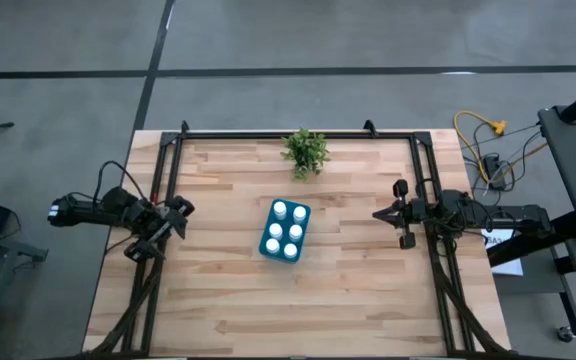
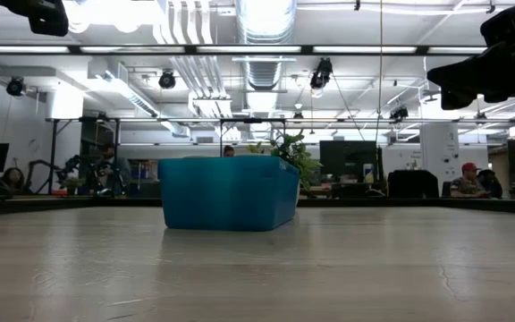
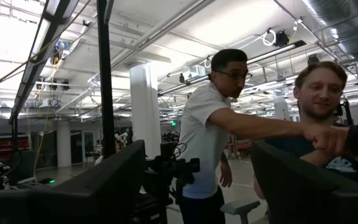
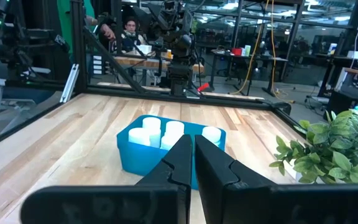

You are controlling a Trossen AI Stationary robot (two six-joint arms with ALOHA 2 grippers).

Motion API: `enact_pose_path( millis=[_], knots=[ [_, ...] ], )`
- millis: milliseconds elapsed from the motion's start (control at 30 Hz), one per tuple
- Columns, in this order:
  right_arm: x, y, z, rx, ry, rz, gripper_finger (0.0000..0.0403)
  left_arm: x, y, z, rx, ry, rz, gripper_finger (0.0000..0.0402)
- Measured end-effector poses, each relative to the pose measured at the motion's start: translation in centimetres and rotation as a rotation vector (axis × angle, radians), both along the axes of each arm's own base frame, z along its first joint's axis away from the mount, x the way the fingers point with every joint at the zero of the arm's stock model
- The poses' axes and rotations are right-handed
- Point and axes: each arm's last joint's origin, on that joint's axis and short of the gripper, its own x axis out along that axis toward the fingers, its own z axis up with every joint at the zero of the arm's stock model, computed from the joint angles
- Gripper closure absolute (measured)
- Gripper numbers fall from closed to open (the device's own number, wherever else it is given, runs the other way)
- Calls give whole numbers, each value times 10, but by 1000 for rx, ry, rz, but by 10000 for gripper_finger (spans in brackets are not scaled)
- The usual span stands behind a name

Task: Pick and place pill bottles into a basket
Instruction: Return to Home Position

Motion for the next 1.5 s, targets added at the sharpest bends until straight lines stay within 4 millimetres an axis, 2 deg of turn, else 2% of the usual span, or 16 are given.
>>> enact_pose_path(
  millis=[667, 1000, 1500],
  knots=[
    [0, 0, 0, 2, 0, 0, 394, 1, 0, -1, 1, 5, 0, 127],
    [0, 0, 0, 2, 0, 0, 394, 0, 0, -1, 1, 4, 0, 166],
    [0, 0, 0, 0, 0, 0, 394, 0, 0, -1, 4, 3, -6, 169]
  ],
)
